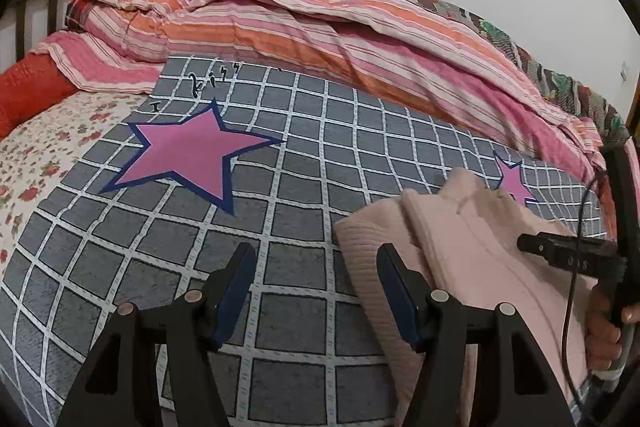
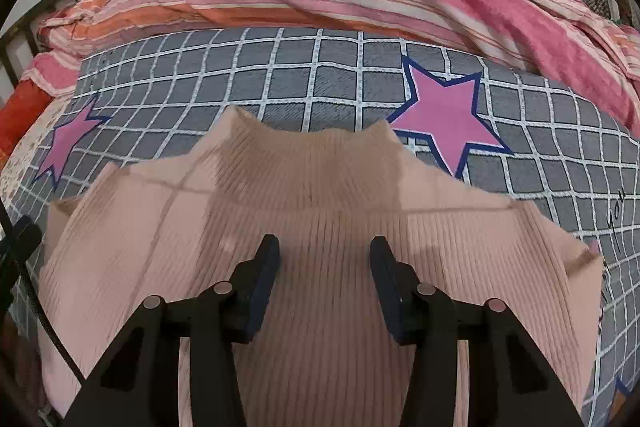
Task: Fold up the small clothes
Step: 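Lay the folded sweater flat and open both grippers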
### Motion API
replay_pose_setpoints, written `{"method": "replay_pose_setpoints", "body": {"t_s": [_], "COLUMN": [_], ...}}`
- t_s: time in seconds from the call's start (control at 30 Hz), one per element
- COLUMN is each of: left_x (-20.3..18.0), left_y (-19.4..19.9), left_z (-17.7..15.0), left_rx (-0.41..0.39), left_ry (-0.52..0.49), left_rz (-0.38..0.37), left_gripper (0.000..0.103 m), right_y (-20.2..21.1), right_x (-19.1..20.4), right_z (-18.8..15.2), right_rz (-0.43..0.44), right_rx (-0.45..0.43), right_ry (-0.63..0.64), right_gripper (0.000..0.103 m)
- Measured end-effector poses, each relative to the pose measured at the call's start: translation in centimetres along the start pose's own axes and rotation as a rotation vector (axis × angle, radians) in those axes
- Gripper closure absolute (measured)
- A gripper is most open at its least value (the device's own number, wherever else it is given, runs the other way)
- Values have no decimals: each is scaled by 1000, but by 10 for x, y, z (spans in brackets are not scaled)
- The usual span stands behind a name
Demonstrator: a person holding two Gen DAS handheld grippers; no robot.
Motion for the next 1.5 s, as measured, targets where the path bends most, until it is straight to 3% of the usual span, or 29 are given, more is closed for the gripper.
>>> {"method": "replay_pose_setpoints", "body": {"t_s": [0.27, 0.5, 1.0, 1.5], "left_x": [-8, -20, -53, -43], "left_y": [14, 28, 49, 62], "left_z": [-1, -8, -34, -36], "left_rx": [-5, -14, -15, -32], "left_ry": [21, 36, -30, -22], "left_rz": [-91, -151, -176, -184], "left_gripper": [42, 42, 42, 42], "right_y": [44, 69, 108, 120], "right_x": [14, 27, 23, 26], "right_z": [-35, -72, -143, -156], "right_rz": [18, -24, -37, -32], "right_rx": [-92, -132, -179, -203], "right_ry": [51, 102, 86, 58], "right_gripper": [62, 64, 64, 64]}}
Point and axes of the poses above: each gripper's, at about its wrist camera, not at the fingertips, and y roughly against the way its jaws point, x to its left, z to its top, the point moved 7 cm from there along -y, roughly the way its jaws point, and after that the axes turned 2 degrees about y, right-handed, at the moved point
